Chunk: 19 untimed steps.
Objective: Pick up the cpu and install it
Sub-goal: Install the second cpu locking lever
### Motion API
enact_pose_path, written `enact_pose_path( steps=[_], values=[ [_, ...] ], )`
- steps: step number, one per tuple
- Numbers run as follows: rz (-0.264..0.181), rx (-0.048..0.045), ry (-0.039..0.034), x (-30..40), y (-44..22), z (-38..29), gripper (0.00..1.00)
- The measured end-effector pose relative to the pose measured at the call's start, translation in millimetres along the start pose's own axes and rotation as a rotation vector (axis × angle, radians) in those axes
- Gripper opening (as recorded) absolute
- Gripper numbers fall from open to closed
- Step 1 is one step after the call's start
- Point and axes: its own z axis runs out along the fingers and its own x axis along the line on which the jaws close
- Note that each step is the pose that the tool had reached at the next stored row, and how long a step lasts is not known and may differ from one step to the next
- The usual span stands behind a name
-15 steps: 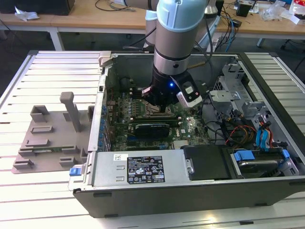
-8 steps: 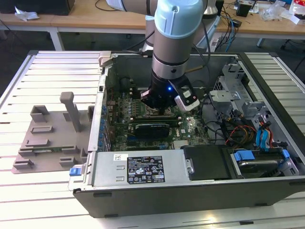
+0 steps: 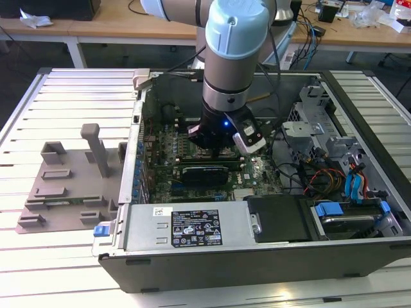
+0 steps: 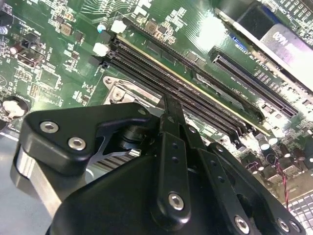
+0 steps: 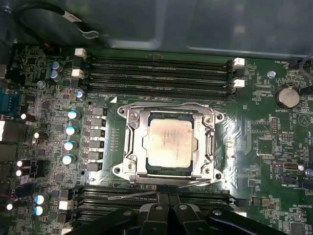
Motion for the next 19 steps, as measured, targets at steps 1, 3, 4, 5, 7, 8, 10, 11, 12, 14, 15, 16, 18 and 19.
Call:
enact_pose_path(
  steps=[1, 3, 4, 5, 7, 8, 10, 11, 12, 14, 15, 16, 18, 19],
  values=[
    [0.000, -0.0001, 0.0000, 1.3, -0.1, 1.5, 0.11],
    [0.000, -0.0001, -0.0002, 14.3, 0.2, 4.3, 0.11],
    [0.000, -0.0001, -0.0001, 19.3, 0.3, 5.3, 0.11],
    [0.000, -0.0001, -0.0002, 24.8, 0.5, 6.1, 0.11],
    [0.000, -0.0001, -0.0002, 27.9, 0.8, 6.6, 0.11],
    [0.000, -0.0002, -0.0003, 29.9, 0.9, 6.9, 0.11],
    [0.000, -0.0001, -0.0002, 34.3, 1.1, 7.1, 0.11],
    [0.000, -0.0001, -0.0002, 35.6, 1.2, 7.3, 0.11],
    [0.000, -0.0001, -0.0002, 39.1, 1.3, 7.6, 0.11],
    [0.000, -0.0001, -0.0001, 42.7, 1.6, 7.9, 0.11],
    [0.000, -0.0002, -0.0002, 44.5, 1.9, 8.0, 0.11],
    [0.000, -0.0001, -0.0001, 46.6, 2.1, 8.1, 0.11],
    [0.000, 0.0002, 0.0000, 49.2, 3.0, 8.6, 0.11],
    [-0.001, 0.0001, 0.0001, 49.2, 4.8, 9.1, 0.11]
  ],
)
